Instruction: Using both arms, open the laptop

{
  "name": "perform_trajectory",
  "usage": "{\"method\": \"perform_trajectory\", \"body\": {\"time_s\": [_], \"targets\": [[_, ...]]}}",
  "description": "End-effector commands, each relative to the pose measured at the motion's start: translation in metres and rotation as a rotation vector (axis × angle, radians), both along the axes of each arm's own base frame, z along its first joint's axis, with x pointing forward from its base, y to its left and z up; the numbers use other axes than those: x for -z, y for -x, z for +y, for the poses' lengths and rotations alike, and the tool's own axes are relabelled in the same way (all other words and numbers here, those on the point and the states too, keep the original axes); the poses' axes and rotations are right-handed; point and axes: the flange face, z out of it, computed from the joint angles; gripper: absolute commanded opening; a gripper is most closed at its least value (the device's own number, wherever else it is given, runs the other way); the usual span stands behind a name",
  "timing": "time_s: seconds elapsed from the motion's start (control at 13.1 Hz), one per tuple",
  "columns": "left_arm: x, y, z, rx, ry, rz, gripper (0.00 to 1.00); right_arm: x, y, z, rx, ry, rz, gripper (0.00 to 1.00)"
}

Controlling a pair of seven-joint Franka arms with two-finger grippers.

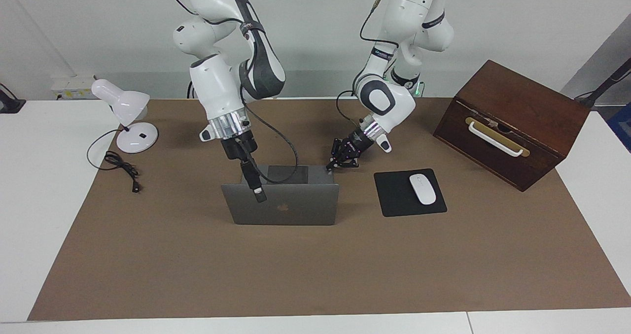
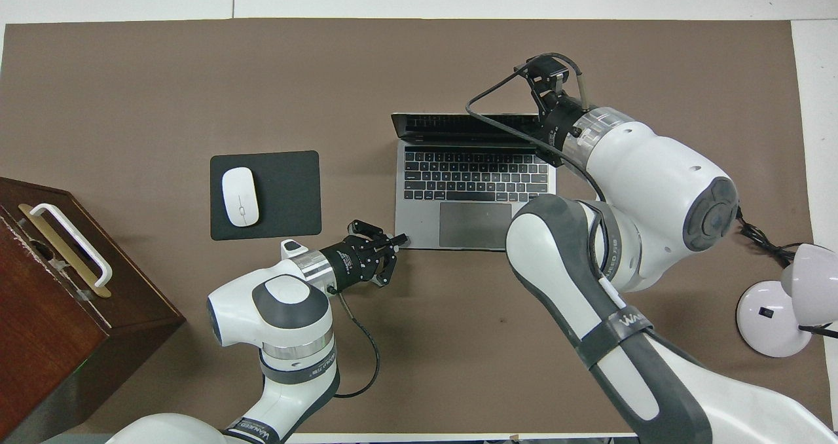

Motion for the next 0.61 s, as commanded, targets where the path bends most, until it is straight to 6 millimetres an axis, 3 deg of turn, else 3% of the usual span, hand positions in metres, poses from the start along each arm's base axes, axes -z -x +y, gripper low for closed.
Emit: {"method": "perform_trajectory", "body": {"time_s": [0.0,0.53], "targets": [[0.026,-0.004,0.007,-0.018,-0.057,0.010,0.00,0.006,-0.013,-0.009,-0.008,0.016,-0.008,1.00],[0.026,-0.004,0.007,-0.014,-0.059,0.006,0.00,0.000,-0.037,-0.020,-0.033,-0.010,-0.026,1.00]]}}
